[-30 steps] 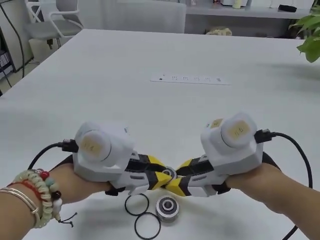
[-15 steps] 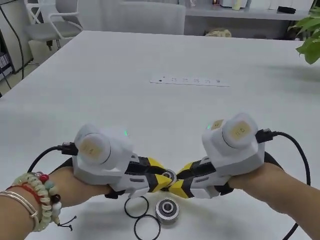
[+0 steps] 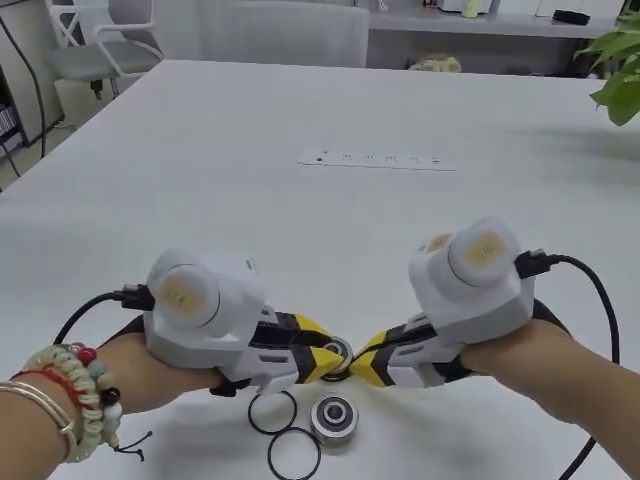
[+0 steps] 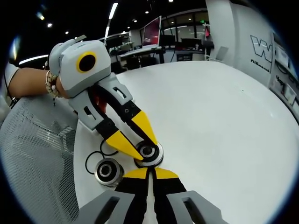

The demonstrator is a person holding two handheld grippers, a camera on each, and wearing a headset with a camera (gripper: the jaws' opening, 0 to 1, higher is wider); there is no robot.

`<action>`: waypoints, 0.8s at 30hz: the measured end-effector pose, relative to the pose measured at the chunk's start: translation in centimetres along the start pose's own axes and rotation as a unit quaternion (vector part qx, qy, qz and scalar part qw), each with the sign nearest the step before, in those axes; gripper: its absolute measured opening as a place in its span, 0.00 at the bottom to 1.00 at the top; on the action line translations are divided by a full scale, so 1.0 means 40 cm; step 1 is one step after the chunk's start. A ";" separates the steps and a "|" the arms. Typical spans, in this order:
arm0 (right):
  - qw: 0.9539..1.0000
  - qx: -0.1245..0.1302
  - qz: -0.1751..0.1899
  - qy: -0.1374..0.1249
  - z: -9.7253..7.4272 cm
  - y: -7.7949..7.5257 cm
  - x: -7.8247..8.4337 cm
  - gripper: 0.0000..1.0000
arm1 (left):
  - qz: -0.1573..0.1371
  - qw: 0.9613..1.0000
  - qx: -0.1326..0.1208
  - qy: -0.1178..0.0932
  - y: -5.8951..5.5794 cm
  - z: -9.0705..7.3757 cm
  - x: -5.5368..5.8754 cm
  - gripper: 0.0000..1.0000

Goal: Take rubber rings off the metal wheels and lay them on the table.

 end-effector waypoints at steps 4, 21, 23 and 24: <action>0.998 0.006 0.064 -0.014 -0.004 -0.013 0.004 0.00 | 0.002 1.000 -0.003 0.001 0.001 0.000 0.000 0.08; 0.948 0.006 0.305 -0.092 -0.010 -0.043 0.016 0.00 | 0.002 1.000 -0.009 0.003 0.001 -0.004 0.000 0.07; 0.957 0.011 0.279 -0.084 -0.011 -0.034 0.009 0.00 | 0.002 1.000 -0.009 0.002 0.001 -0.004 0.000 0.07; 0.961 0.016 0.264 -0.079 -0.011 -0.029 0.004 0.00 | 0.003 1.000 -0.009 0.002 0.001 -0.004 0.000 0.07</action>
Point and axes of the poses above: the centre of the closed fingertips' face, and the gripper's own axes: z roughly forward along the fingers, y roughly to its left, x roughly out of its underside, the point moved 8 cm from there along -z, roughly backward along the fingers, and after that the axes turned 2 degrees about -y, right-handed, at the moved point
